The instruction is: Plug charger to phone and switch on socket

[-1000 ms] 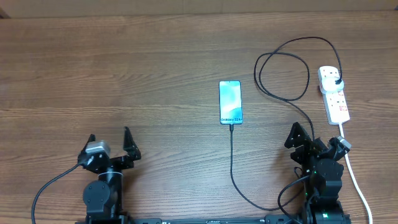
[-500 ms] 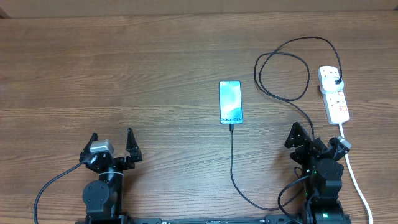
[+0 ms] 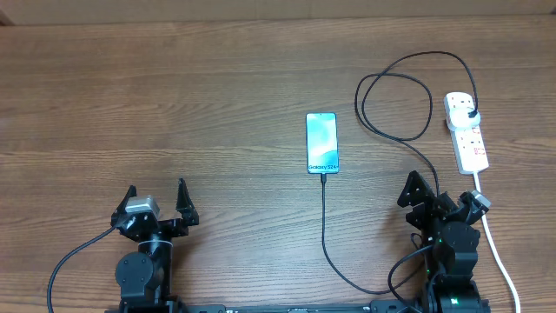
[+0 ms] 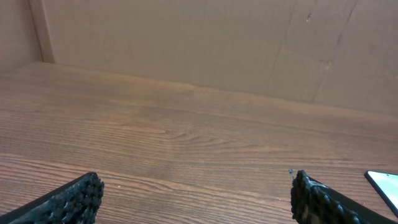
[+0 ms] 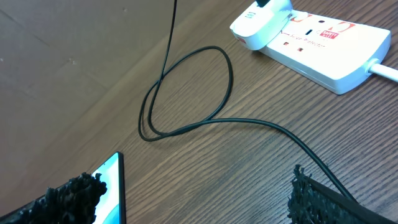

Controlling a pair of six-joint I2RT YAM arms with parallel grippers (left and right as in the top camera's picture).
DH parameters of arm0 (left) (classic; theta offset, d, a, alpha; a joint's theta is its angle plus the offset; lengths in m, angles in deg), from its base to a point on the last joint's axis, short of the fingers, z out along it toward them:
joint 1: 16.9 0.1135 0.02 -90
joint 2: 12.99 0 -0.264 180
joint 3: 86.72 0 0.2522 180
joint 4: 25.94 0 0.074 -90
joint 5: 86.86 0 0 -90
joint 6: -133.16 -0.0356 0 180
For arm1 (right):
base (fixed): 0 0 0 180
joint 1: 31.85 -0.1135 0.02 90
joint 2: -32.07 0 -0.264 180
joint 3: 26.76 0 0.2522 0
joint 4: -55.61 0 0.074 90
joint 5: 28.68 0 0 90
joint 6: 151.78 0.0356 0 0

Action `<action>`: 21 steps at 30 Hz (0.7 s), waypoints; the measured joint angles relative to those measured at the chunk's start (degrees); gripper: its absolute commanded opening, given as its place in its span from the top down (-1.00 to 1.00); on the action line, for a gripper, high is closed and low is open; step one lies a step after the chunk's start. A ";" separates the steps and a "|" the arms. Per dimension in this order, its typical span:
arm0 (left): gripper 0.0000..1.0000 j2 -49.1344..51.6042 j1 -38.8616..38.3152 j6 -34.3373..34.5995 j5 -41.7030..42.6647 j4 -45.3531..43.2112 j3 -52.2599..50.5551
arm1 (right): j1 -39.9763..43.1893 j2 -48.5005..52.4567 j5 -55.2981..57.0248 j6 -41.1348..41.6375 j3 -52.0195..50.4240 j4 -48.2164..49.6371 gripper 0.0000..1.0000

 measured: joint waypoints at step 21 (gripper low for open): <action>-0.98 0.02 0.00 0.00 0.02 0.00 0.00 | 4.94 -17.22 -8.09 -16.70 0.00 0.15 -1.00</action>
